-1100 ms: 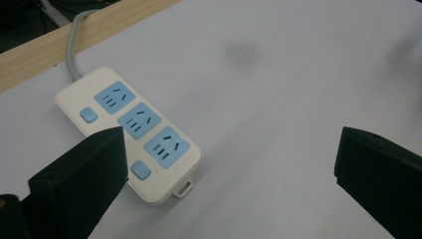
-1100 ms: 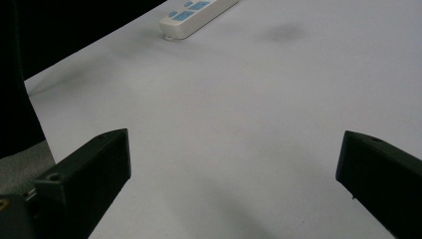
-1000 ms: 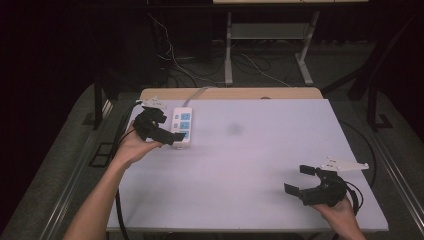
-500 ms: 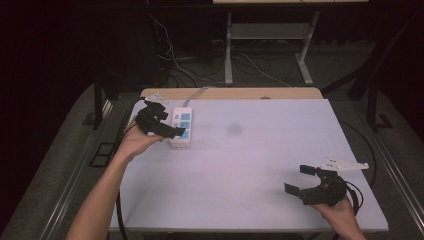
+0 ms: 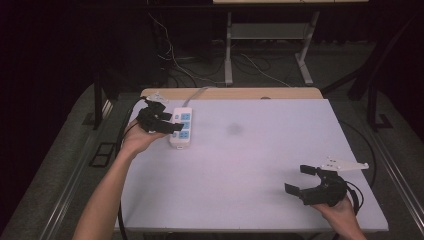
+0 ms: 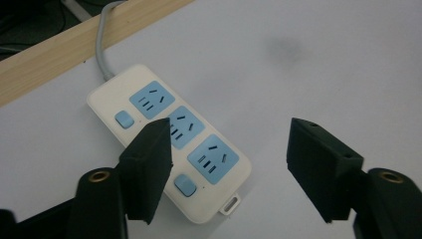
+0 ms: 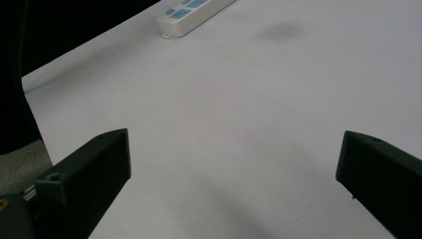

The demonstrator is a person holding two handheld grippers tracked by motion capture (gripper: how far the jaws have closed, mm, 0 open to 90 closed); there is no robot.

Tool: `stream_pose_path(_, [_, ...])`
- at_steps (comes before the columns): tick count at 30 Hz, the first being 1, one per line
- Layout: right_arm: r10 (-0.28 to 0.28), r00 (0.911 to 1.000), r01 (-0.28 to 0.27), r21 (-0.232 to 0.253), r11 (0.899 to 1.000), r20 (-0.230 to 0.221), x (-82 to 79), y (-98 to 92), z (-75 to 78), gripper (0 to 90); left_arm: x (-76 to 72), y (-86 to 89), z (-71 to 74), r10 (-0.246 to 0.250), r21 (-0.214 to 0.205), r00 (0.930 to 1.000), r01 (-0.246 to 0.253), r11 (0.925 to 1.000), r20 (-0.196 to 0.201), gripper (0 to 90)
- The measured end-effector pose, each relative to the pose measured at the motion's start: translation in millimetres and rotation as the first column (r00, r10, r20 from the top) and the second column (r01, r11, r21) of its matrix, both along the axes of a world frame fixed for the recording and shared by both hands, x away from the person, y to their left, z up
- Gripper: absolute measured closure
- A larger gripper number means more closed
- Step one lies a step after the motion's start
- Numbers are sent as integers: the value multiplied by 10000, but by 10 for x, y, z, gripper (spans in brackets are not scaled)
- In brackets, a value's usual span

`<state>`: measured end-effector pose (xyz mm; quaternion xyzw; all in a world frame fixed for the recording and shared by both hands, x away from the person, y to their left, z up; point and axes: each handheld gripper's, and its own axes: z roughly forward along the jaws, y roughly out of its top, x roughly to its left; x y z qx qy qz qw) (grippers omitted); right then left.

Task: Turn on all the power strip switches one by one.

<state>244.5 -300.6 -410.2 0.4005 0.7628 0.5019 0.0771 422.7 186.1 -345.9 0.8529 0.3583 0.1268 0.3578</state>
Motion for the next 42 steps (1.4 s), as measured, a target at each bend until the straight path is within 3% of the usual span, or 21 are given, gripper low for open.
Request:
stream_pose_path(8, [-30, 10000, 30, -27, 10000, -4, -2, -9, 1, 7, 46, 15, -58, 33, 49, 9997, -32, 10000, -252, 498])
stream_pose_path(13, [-39, 10000, 39, -32, 10000, 7, -5, -12, 3, 7, 88, 33, -83, 101, -222, 9989, -111, 9997, -461, 647])
stream_pose_path(21, [-80, 10000, 80, -39, 10000, 51, -4, -27, 8, 7, 157, 72, -175, 426, -57, 9957, -432, 9991, -825, 882])
stream_pose_path(42, [-133, 9999, 133, -85, 9999, 62, -7, -43, 11, 7, 234, 115, -469, 743, 244, 9855, -714, 9971, -1522, 894])
